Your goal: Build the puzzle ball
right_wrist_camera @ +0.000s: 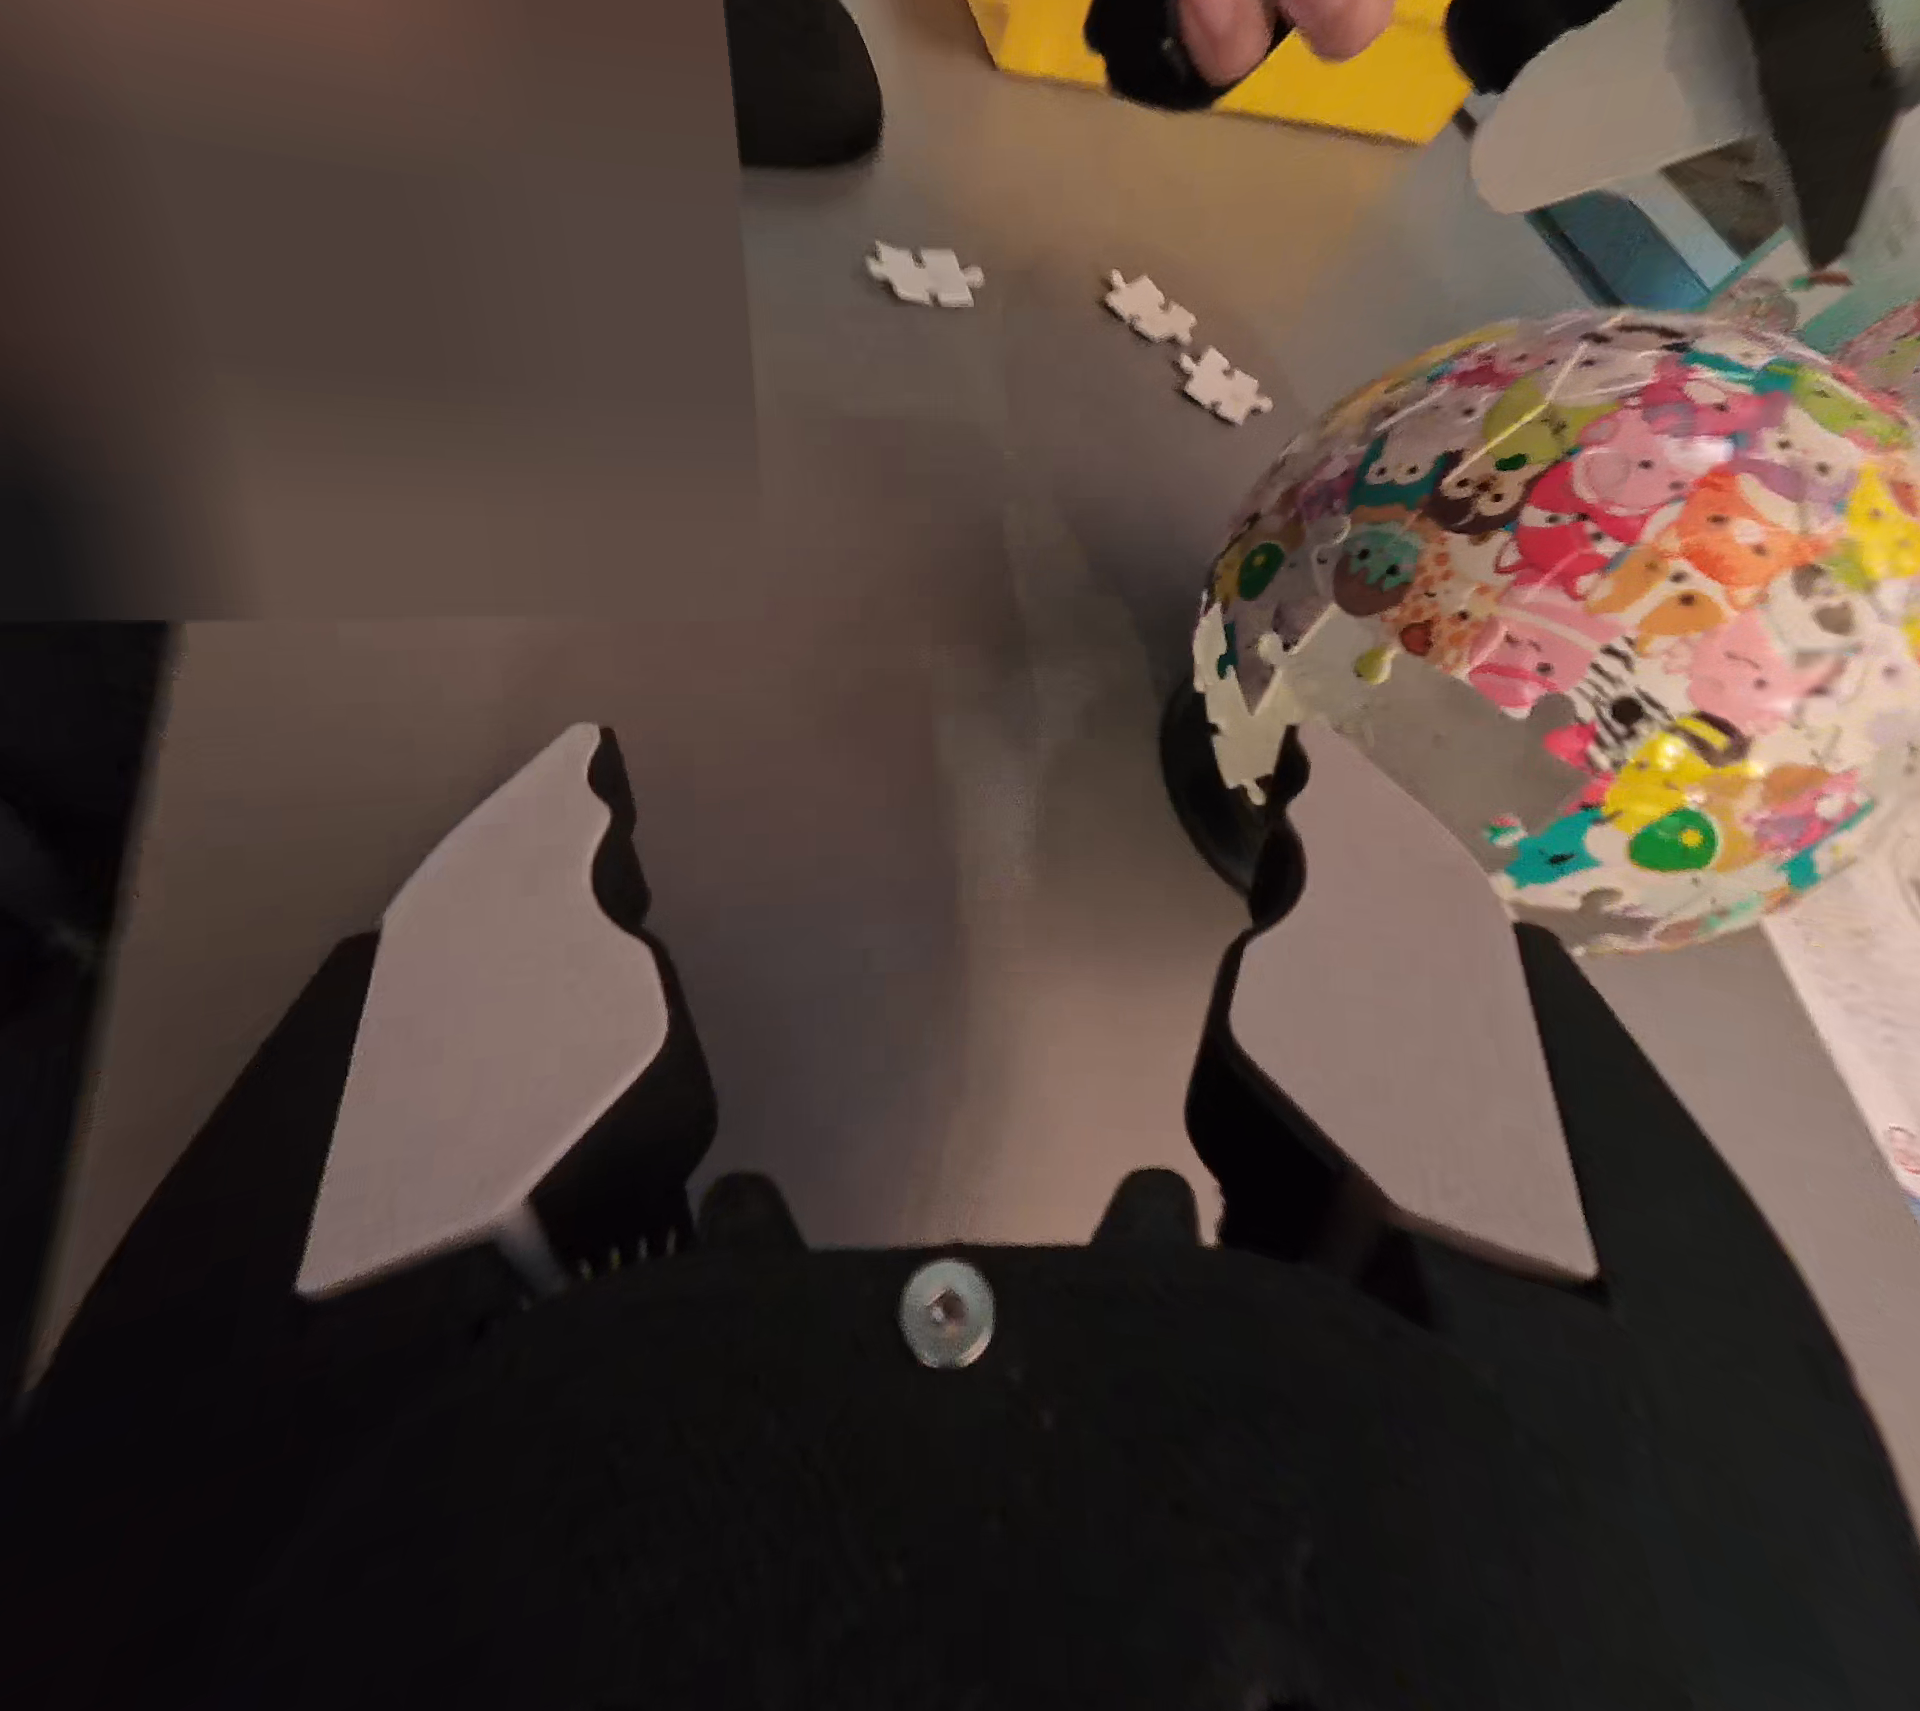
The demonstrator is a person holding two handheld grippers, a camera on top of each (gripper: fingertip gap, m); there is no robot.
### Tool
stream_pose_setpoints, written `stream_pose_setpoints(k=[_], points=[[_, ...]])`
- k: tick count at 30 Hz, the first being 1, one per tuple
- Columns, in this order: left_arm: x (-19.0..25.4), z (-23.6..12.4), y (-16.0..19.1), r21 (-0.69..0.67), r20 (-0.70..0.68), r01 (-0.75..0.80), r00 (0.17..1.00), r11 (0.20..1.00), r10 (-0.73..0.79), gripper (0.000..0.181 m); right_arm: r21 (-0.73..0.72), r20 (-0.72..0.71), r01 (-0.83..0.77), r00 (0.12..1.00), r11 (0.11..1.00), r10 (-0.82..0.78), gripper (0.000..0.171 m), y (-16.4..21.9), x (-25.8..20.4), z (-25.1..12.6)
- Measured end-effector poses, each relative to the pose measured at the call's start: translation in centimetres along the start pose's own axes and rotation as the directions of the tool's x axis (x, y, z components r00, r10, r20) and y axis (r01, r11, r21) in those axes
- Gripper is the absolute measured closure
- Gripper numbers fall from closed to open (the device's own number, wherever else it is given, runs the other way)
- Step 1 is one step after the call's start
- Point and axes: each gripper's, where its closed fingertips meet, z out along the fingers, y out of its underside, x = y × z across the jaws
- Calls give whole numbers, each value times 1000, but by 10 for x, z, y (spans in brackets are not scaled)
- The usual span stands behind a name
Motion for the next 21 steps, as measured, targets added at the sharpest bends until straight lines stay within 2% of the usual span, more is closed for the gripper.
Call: stream_pose_setpoints(k=[4,7,9,12,17,21], points=[[5,-24,18,44,61,-66,996,997,63,77,187,54,-85,996,979,77,63,-26,2,-51],[10,-34,39,68,82,-58,995,996,52,77,248,45,-174,985,953,168,63,-24,44,-83],[12,-32,52,85,65,2,998,996,-8,77,256,148,-323,944,911,293,63,-18,76,-90],[9,-25,65,124,64,88,993,988,-97,77,209,317,-546,823,812,471,61,-10,124,-78],[8,-15,66,200,53,141,987,970,-155,74,43,563,-700,606,713,561,61,-5,152,-46],[1,-4,69,206,95,129,984,970,-151,70,-12,588,-677,590,736,553,61,11,155,-26]])
